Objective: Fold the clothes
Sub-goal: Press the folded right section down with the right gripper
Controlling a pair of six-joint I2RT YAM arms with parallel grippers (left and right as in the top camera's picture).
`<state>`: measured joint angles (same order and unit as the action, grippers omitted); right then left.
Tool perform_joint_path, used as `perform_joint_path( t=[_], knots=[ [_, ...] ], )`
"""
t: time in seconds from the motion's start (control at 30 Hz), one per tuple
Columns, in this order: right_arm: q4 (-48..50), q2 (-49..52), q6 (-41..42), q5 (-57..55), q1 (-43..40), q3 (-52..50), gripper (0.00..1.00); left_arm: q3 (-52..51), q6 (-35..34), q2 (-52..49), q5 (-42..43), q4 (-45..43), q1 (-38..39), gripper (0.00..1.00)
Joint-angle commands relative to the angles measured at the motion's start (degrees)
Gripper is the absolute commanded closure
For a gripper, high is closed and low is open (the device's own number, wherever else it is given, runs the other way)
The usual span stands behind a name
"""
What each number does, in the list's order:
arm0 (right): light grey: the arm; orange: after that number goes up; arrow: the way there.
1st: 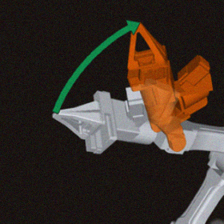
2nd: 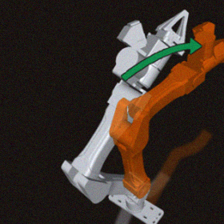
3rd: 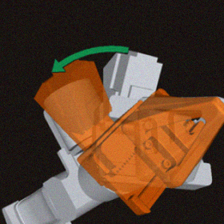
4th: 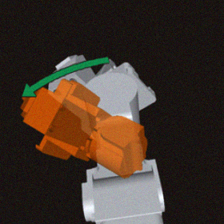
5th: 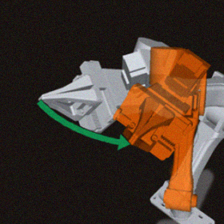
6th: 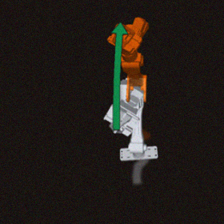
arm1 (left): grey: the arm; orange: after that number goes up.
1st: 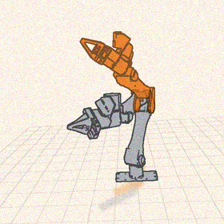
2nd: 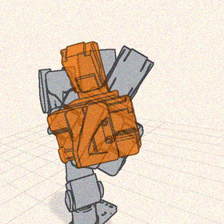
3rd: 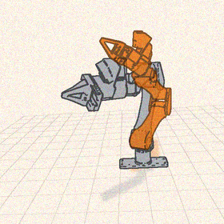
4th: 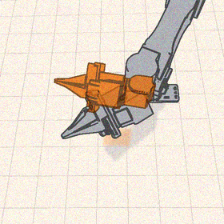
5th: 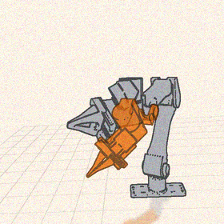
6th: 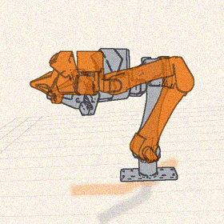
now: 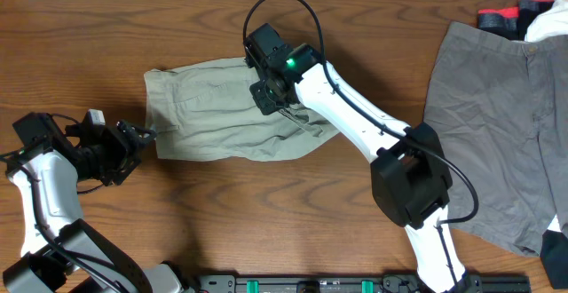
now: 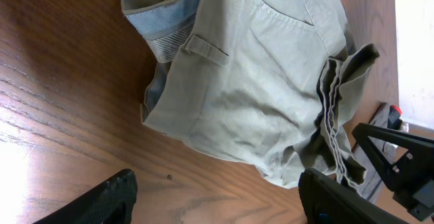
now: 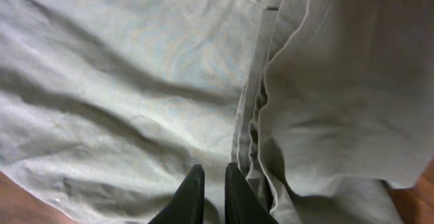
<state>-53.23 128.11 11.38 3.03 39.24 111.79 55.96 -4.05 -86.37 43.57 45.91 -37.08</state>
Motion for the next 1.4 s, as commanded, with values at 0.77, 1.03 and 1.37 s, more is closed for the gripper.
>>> perform_joint_path(
  t=[0.77, 1.03, 1.37],
  knots=[
    [-18.38, -8.37, -25.59, 8.44, -9.16, -3.78, 0.3, 0.31, 0.37, -0.04, 1.01, -0.76, -0.09, 0.22],
    [-12.04, -8.31, -25.57, -3.89, -4.48, -13.92, 0.23, 0.31, 0.37, -0.04, 1.03, -1.03, -0.09, 0.22],
    [-8.76, -8.31, -19.61, -10.43, -1.75, -15.65, 0.76, 0.31, 0.37, -0.04, 1.03, -1.03, -0.09, 0.22]
  ],
)
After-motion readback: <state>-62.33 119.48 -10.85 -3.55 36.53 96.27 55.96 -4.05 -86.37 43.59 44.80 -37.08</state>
